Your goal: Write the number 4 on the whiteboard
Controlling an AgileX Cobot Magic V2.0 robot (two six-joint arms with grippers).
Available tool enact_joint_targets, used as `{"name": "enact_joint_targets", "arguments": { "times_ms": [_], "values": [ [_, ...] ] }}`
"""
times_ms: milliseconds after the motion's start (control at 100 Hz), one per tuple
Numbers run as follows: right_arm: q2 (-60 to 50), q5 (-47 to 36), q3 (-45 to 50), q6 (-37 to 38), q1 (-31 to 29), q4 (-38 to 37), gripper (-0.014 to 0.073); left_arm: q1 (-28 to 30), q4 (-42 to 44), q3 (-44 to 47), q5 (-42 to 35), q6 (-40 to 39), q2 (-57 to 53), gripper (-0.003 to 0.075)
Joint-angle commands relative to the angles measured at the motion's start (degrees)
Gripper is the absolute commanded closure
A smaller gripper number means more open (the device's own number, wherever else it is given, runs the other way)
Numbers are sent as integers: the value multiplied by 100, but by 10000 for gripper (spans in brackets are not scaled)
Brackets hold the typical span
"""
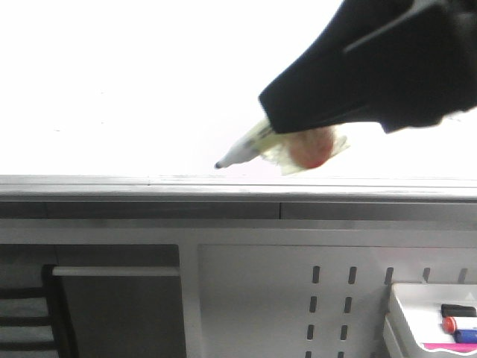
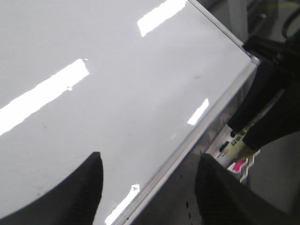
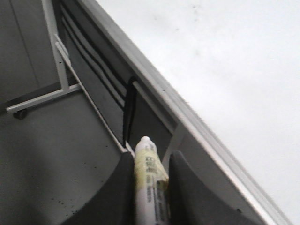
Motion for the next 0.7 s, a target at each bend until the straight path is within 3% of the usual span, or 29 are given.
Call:
{"name": "enact_joint_targets", "arguments": {
  "times_ms": [0, 240, 360, 520, 690],
  "values": [
    [-71, -605, -168, -23, -350, -248, 658, 249, -551, 46, -297, -73, -425, 433],
    [33, -1728, -234, -23, -1528, -270, 658, 583, -835, 634, -309, -73, -1243, 741],
    [279, -1935, -437, -23, -1883, -336, 658, 583, -931, 721, -295, -73, -1258, 741],
    [659, -1961, -785, -23, -1932, -430, 658, 583, -931, 721, -275, -73, -1258, 741],
    [1148, -1448, -1246, -23, -1932, -562, 646, 583, -931, 721, -253, -73, -1258, 741]
  ]
}}
